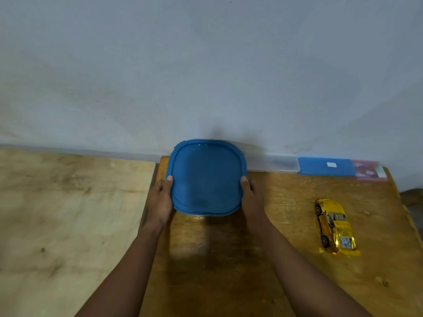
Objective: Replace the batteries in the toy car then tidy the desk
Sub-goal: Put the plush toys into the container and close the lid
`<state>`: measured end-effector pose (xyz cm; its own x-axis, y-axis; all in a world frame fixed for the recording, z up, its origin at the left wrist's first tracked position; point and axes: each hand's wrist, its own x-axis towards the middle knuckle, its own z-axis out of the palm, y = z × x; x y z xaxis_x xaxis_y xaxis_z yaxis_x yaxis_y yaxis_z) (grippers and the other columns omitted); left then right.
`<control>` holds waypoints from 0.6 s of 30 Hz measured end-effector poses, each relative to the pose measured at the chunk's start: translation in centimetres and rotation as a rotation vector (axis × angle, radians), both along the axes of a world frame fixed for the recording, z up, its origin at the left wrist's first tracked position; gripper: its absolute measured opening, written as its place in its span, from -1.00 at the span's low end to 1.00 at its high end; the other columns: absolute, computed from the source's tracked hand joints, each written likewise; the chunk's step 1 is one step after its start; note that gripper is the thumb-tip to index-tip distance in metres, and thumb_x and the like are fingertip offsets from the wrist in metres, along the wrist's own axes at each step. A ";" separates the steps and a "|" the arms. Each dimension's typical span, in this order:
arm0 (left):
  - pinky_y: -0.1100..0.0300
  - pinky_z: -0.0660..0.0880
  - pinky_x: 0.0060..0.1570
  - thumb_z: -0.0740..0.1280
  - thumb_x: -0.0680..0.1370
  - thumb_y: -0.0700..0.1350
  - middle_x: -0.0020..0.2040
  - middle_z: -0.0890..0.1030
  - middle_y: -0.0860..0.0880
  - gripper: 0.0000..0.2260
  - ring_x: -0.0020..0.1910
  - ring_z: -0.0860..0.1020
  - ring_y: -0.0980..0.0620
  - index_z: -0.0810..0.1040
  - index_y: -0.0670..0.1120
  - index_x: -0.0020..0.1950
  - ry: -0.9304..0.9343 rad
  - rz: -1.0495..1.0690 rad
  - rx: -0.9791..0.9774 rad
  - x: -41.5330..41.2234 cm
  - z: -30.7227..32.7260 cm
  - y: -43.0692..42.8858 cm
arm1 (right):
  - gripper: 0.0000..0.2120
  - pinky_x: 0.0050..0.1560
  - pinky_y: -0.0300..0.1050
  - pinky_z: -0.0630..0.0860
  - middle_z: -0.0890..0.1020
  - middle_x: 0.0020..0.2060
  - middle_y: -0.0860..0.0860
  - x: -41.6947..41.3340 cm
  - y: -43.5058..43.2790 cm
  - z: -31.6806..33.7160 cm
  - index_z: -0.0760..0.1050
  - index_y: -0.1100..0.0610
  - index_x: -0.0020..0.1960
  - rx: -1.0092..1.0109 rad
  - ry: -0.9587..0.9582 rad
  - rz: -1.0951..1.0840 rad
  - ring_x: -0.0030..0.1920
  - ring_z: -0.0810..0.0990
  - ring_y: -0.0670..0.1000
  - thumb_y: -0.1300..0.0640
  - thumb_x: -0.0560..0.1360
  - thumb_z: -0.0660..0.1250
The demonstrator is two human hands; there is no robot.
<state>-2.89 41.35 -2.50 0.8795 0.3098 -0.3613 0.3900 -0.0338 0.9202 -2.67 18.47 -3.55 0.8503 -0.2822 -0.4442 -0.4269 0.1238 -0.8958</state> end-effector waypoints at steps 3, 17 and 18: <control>-0.24 0.56 -0.10 0.30 0.55 0.28 -0.13 0.57 -0.28 -0.35 -0.13 0.55 -0.16 0.46 -0.38 -0.04 -0.028 0.001 -0.044 0.0 -0.3 0.1 | -0.73 -0.04 -0.06 0.64 0.69 0.02 0.04 -0.2 -0.3 0.4 0.58 0.09 0.08 0.045 0.027 0.015 0.04 0.67 0.03 -0.08 0.63 0.24; 0.15 0.57 -0.11 0.27 0.67 -0.01 -0.12 0.68 -0.08 -0.76 -0.11 0.65 0.07 0.57 -0.17 0.02 -0.018 0.026 -0.171 -4.4 -0.9 -1.6 | -0.77 -0.43 -0.24 0.46 0.65 -0.04 0.07 -3.6 -0.1 0.9 0.55 0.15 0.17 0.029 0.044 0.077 -0.27 0.56 -0.04 0.04 0.59 0.33; 0.23 0.55 -0.20 0.27 0.67 -0.04 -0.18 0.66 -0.01 -0.79 -0.18 0.62 0.12 0.56 -0.15 -0.01 -0.004 0.030 -0.170 -4.3 -0.6 -1.6 | -0.77 -0.42 -0.25 0.46 0.64 -0.05 0.07 -3.6 -0.2 1.0 0.54 0.15 0.18 0.030 0.047 0.083 -0.27 0.55 -0.04 0.05 0.60 0.33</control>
<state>-7.19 39.77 -3.13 0.8722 0.2707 -0.4075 0.3849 0.1344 0.9131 -6.27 18.30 -2.59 0.8481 -0.1972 -0.4917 -0.4787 0.1125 -0.8708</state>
